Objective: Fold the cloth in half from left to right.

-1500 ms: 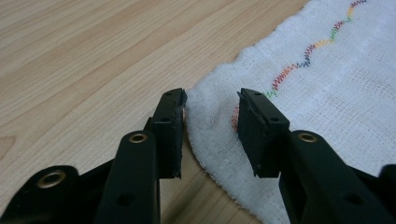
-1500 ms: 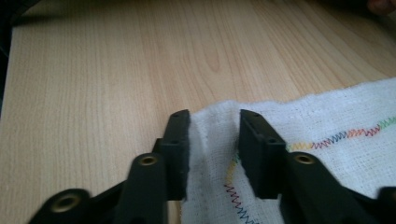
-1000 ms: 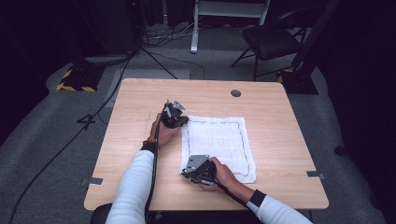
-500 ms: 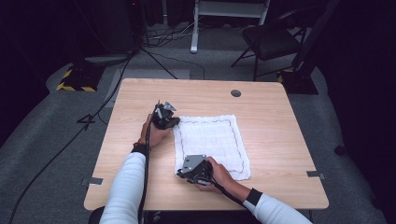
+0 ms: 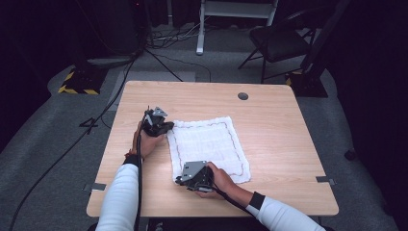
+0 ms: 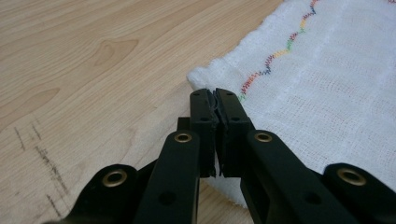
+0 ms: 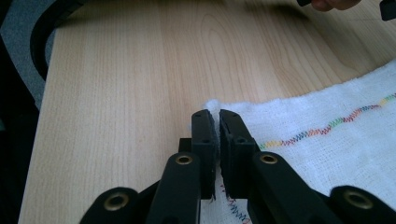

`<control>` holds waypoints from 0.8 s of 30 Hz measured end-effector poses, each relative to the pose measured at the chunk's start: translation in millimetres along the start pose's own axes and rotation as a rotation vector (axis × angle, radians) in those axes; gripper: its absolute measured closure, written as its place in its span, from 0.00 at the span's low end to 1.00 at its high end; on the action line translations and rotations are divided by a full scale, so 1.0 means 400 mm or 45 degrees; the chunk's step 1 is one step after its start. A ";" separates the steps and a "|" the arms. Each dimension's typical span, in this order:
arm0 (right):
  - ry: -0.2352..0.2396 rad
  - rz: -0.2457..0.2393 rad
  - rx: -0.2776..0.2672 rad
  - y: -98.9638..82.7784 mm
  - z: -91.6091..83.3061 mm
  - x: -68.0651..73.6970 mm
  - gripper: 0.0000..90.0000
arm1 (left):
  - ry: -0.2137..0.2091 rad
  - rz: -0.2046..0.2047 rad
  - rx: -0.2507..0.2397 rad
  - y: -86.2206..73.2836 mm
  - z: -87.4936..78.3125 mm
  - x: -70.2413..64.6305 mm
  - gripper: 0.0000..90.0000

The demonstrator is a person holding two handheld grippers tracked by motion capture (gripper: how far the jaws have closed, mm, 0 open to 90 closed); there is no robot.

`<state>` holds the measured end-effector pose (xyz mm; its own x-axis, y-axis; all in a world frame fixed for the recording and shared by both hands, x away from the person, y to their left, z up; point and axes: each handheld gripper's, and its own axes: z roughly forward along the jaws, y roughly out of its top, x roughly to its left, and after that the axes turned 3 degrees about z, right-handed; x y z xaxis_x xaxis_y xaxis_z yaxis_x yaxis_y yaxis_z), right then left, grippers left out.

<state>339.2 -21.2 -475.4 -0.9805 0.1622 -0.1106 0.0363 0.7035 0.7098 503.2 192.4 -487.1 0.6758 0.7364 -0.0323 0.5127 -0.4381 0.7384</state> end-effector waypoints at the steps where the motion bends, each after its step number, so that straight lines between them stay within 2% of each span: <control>1: 0.000 0.000 0.000 0.000 0.000 0.000 0.95 | 0.000 0.000 0.000 0.000 0.000 0.000 0.96; 11: -0.006 -0.023 -0.032 0.014 -0.013 0.001 0.95 | -0.008 -0.006 -0.049 0.002 -0.019 -0.004 0.96; 14: -0.024 -0.027 -0.055 0.019 -0.032 -0.003 0.95 | -0.002 -0.013 -0.081 0.008 -0.027 -0.009 0.97; 19: -0.048 -0.012 -0.080 0.013 -0.062 -0.013 0.95 | 0.013 -0.004 -0.097 0.022 -0.023 -0.019 0.96; 20: -0.054 -0.002 -0.087 0.009 -0.072 -0.016 0.95 | 0.016 0.018 -0.097 0.034 -0.018 -0.027 0.96; 24: -0.082 0.014 -0.101 -0.006 -0.097 -0.024 0.95 | 0.012 0.035 -0.098 0.056 -0.013 -0.041 0.96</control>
<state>341.0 -51.3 -449.1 -0.9656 0.2159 -0.1451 0.0295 0.6450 0.7636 500.7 173.1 -466.6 0.6837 0.7298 -0.0055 0.4518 -0.4173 0.7885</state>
